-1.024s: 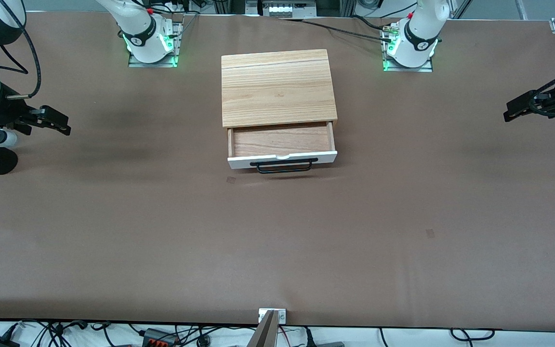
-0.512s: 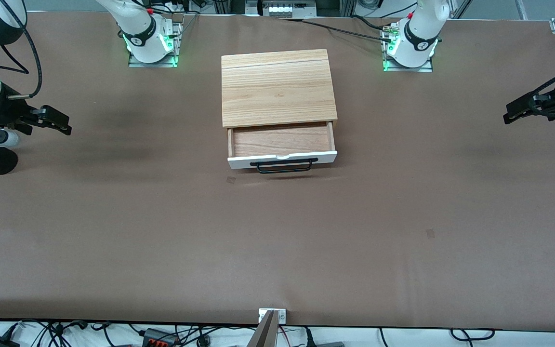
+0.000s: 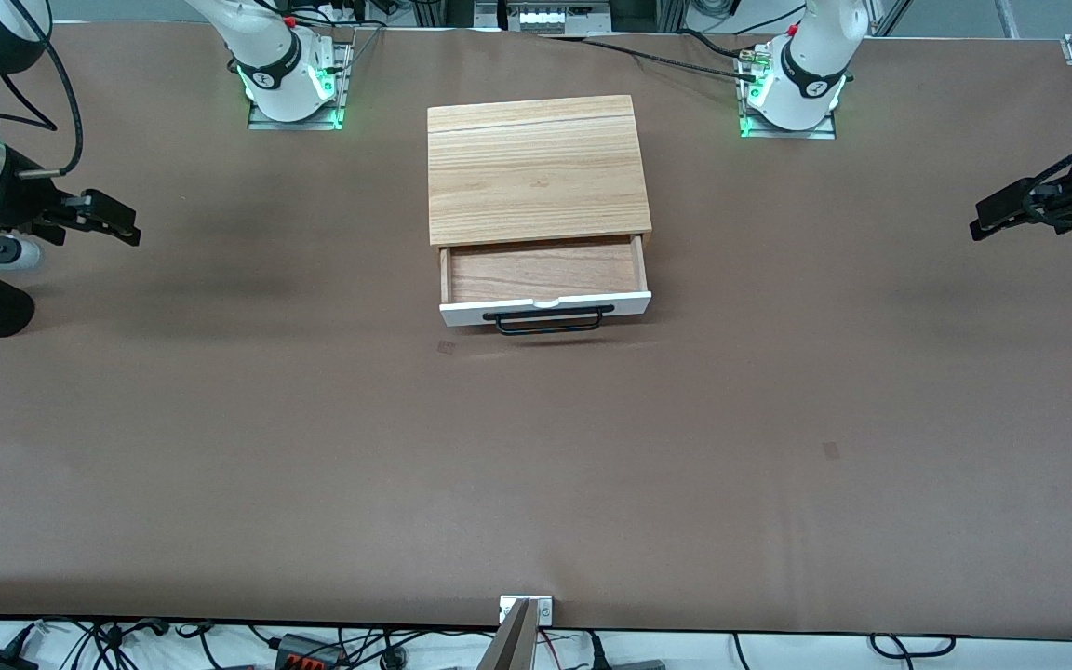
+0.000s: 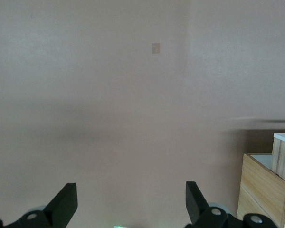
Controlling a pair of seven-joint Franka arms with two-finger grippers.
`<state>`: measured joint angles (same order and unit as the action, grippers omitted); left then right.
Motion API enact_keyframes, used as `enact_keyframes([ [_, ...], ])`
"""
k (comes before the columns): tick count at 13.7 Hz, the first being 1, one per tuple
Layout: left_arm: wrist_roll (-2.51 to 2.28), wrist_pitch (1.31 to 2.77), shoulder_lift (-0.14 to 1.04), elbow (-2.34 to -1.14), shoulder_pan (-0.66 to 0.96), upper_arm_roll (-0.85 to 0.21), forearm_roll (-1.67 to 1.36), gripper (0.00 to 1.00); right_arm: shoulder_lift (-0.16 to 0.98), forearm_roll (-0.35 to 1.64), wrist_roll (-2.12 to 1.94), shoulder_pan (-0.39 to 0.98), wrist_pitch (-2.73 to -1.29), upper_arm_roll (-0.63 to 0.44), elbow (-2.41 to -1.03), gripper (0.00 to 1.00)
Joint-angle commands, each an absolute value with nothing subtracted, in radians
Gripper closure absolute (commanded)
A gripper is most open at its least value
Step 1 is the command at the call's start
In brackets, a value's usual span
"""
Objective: Pull top drawer with both arms simultaneously
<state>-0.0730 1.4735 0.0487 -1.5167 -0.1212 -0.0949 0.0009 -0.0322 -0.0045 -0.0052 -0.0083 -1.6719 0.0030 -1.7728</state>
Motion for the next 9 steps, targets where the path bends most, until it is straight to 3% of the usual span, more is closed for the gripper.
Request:
enact_keyframes([
  [1,-0.075,1.480,0.044,-1.525,-0.120,-0.092,-0.014,0.00,-0.071,-0.006,-0.020,-0.023,-1.669,0.014,-1.802,0.00],
  [9,-0.077,1.479,0.043,-1.526,-0.121,-0.092,-0.014,0.00,-0.064,-0.018,-0.040,-0.025,-1.681,0.015,-1.790,0.00],
])
